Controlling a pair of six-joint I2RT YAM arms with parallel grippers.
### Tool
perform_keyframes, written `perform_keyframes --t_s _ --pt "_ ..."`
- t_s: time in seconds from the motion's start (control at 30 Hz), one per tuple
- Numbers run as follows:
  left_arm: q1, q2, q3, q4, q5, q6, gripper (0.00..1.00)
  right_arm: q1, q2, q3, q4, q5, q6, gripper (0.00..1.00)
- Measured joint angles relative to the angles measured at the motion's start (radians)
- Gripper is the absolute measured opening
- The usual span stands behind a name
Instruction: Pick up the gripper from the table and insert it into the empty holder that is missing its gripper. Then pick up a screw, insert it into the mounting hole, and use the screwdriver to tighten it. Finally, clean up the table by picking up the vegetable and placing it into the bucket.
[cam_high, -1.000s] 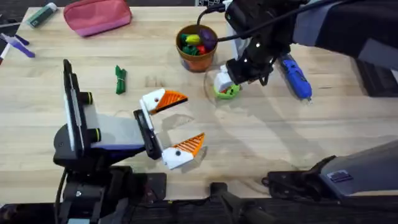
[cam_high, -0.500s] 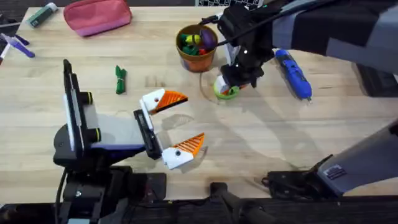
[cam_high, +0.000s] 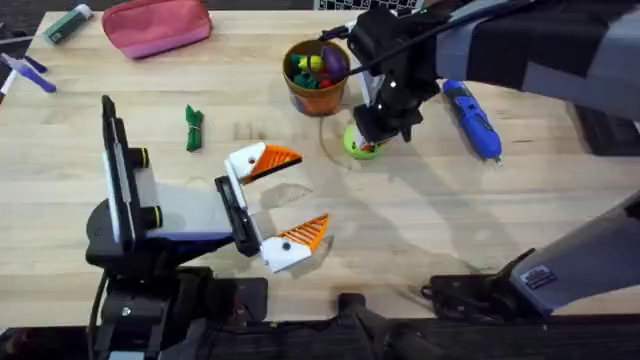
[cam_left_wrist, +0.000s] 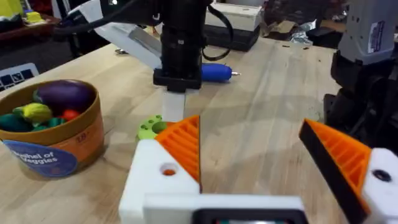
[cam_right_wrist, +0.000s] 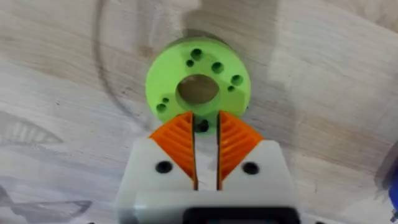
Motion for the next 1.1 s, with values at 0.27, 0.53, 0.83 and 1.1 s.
perform_keyframes --t_s 0.27,0.53,0.83,1.1 --pt "0.000 0.000 0.000 0.000 0.000 0.000 0.985 0.008 0.000 0.000 0.000 0.007 0.000 0.008" --pt "0.000 0.000 0.000 0.000 0.000 0.000 0.985 0.008 0.000 0.000 0.000 0.007 0.000 0.007" --pt "0.000 0.000 0.000 0.000 0.000 0.000 0.986 0.008 0.000 0.000 -0.008 0.008 0.000 0.007" --pt "0.000 0.000 0.000 0.000 0.000 0.000 0.987 0.012 0.000 0.102 -0.131 0.027 0.000 0.007"
